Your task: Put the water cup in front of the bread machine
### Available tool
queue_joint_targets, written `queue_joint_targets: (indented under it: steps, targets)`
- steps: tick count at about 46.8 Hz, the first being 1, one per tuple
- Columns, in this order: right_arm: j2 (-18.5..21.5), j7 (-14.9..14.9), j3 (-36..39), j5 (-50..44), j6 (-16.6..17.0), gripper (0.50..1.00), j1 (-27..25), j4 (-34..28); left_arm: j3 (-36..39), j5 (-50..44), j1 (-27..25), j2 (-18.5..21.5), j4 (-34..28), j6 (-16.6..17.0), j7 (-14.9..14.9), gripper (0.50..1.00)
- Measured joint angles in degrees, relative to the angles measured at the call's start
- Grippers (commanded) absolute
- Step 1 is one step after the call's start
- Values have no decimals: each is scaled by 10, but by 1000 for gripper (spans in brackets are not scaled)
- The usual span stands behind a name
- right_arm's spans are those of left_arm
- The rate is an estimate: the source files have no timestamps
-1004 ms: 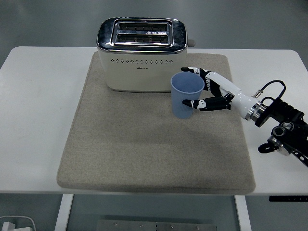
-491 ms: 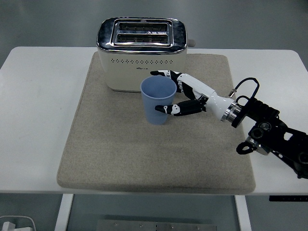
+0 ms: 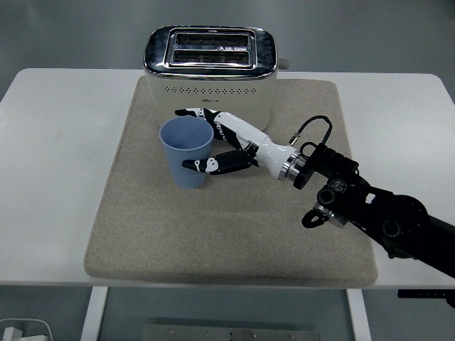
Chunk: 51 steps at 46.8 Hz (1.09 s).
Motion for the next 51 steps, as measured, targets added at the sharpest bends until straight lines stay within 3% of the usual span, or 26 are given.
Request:
queue_joint_targets:
  steps: [24, 37, 51]
  targets:
    - [54, 6, -3, 0, -11, 500, 14, -66, 0, 0, 0, 0, 0, 0, 0, 1000]
    - [70, 10, -3, 0, -42, 500, 6, -69, 0, 0, 0, 0, 0, 0, 0, 1000]
    - [71, 18, -2, 0, -49, 500, -7, -69, 0, 0, 0, 0, 0, 0, 0, 1000]
